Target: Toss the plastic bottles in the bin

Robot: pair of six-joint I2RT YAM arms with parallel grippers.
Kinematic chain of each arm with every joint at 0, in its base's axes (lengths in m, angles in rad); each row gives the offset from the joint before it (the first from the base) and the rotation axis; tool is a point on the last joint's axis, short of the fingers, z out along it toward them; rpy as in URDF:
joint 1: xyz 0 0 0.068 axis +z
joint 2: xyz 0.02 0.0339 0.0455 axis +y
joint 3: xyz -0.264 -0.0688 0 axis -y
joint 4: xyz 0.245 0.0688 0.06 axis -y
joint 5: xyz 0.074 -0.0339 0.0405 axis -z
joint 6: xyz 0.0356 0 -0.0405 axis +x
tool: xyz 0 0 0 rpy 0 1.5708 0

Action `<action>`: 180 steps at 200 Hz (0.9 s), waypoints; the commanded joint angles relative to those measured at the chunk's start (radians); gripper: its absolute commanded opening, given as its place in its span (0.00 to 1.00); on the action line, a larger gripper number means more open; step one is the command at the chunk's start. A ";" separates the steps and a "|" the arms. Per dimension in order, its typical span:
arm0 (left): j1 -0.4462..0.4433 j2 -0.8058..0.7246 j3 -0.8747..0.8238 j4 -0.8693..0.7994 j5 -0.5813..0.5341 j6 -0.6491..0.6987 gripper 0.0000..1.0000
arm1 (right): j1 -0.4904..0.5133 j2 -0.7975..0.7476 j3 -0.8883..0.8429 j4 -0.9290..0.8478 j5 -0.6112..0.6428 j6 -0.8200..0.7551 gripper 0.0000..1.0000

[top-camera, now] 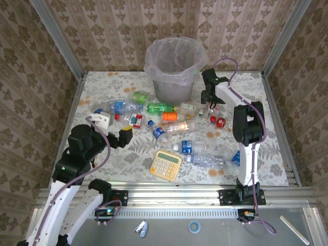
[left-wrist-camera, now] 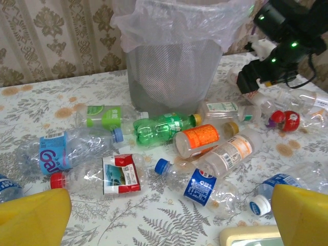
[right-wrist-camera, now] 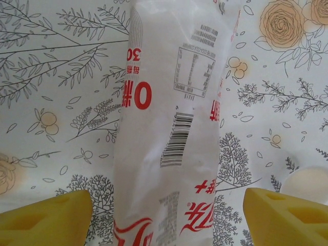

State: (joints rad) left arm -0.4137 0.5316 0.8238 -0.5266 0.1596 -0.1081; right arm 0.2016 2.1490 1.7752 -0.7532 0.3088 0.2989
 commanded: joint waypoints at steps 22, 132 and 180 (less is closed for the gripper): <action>-0.005 -0.066 -0.031 0.078 0.054 0.018 1.00 | 0.018 0.050 0.043 -0.040 0.061 0.013 0.75; 0.002 -0.122 -0.057 0.112 0.054 0.019 1.00 | 0.022 0.073 0.050 -0.046 0.075 0.011 0.33; 0.006 -0.183 -0.086 0.155 0.066 0.014 1.00 | 0.022 -0.010 0.013 -0.008 0.080 0.006 0.18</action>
State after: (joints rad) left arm -0.4118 0.3759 0.7509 -0.4221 0.2104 -0.1043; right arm 0.2192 2.2112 1.8084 -0.7658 0.3637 0.2970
